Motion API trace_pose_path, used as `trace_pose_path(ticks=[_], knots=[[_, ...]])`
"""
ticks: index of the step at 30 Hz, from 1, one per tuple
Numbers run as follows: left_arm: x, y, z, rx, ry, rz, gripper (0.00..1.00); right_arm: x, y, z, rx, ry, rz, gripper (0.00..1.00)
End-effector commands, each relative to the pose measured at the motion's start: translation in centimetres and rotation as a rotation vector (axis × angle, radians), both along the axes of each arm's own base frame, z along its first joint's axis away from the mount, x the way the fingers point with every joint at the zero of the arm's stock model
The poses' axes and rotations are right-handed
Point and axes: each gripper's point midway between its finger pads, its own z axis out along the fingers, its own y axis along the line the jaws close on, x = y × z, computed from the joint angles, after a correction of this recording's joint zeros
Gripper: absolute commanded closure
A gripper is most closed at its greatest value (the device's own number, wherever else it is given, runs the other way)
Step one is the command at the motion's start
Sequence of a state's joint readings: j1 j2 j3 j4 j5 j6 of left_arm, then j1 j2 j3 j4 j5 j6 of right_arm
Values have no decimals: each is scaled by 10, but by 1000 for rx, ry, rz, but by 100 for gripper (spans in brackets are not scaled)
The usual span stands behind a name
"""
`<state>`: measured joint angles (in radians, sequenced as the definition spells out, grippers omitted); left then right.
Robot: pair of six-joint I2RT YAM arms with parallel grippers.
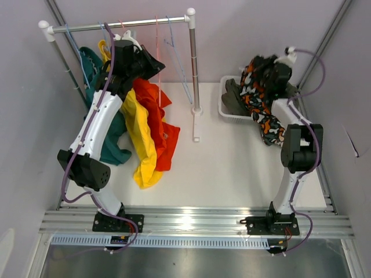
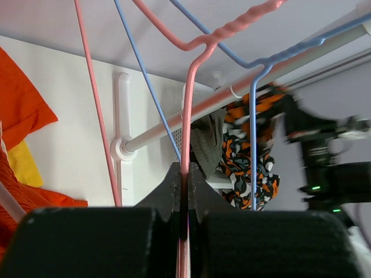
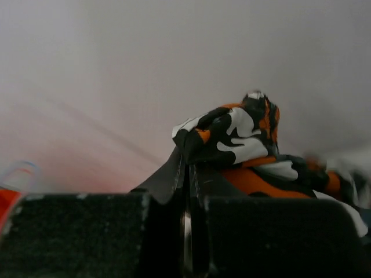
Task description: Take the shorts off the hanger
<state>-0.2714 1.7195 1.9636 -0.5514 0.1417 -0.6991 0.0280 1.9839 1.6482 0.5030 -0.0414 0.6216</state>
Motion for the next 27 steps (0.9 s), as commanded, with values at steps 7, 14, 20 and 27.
trace_pose_path(ticks=[7,14,20,27], knots=[[-7,9,-10,2,49,8,88,-46,-3,-45,143,154,102,16],[-11,10,-4,-1,39,3,43,-104,-11,-13,85,113,61,1],[-26,8,12,-18,18,-27,1,-178,-15,28,16,30,28,1],[-66,9,58,-39,-71,-85,1,-250,-12,50,-37,-28,22,0]])
